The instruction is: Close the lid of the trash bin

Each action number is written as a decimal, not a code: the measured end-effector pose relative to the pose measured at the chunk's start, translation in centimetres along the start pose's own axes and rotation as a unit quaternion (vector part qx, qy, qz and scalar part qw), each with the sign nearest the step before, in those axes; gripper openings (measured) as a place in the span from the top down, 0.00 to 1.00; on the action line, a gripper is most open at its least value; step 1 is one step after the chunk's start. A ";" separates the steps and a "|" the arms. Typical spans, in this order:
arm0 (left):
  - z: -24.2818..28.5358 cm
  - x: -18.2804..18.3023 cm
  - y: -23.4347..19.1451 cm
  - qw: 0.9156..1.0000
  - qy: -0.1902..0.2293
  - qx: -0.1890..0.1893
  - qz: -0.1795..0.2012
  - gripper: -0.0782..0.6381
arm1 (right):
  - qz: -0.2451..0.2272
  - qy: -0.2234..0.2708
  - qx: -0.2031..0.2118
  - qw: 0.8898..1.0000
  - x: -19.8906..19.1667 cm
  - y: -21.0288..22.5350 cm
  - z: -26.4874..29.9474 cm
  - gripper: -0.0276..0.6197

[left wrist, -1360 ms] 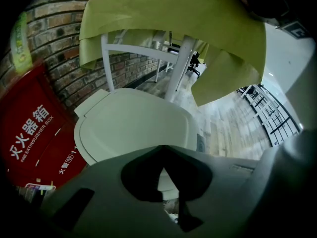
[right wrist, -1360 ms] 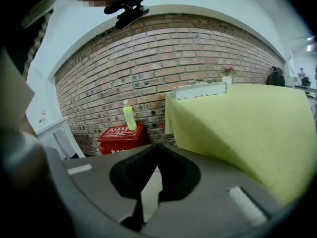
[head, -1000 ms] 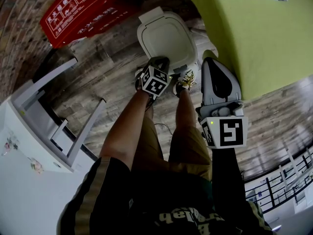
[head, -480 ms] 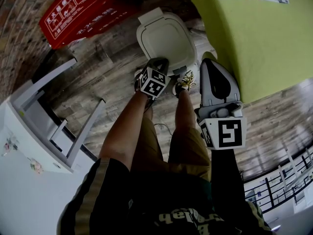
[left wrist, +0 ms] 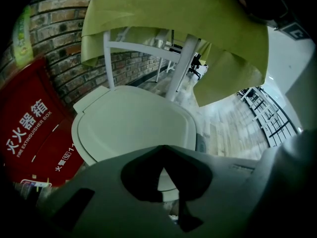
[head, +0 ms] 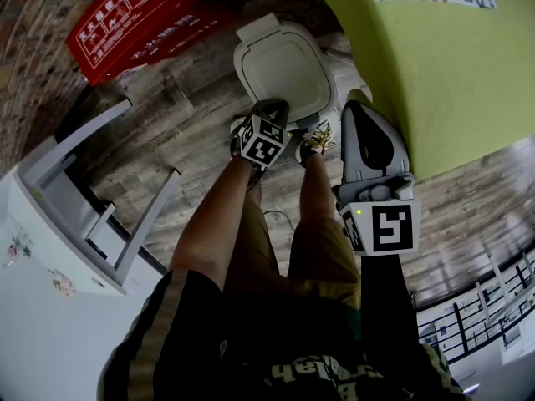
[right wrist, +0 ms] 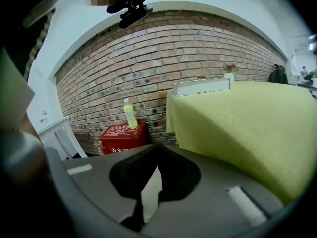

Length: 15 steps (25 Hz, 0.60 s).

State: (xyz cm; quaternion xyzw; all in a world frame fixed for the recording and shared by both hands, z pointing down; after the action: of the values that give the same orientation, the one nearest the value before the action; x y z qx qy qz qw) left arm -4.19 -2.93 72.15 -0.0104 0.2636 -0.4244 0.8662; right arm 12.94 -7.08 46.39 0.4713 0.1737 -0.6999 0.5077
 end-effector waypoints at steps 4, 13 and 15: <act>0.0 0.0 -0.1 1.000 0.000 -0.002 -0.001 0.88 | 0.001 -0.002 0.000 1.000 0.0 0.0 0.2 0.94; 0.0 0.0 -0.2 1.000 -0.001 -0.008 0.002 0.88 | 0.007 -0.003 0.002 1.000 0.0 0.0 0.6 0.94; 0.0 0.0 -0.2 1.000 -0.001 -0.009 0.003 0.88 | 0.007 -0.004 0.003 1.000 0.1 0.1 0.8 0.94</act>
State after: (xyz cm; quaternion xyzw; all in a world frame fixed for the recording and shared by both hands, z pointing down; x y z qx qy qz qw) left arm -4.31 -3.05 72.22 -0.0182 0.2663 -0.4197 0.8675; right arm 12.65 -7.71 46.71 0.4712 0.1663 -0.6988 0.5118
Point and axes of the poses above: the fingertips, and each gripper's own axes: z forward along the fingers, y to its right, x out of its top, the point moved 10 cm from there along -z, backward along the fingers, and after that the axes turned 2 degrees about z, right-handed, at the moved point
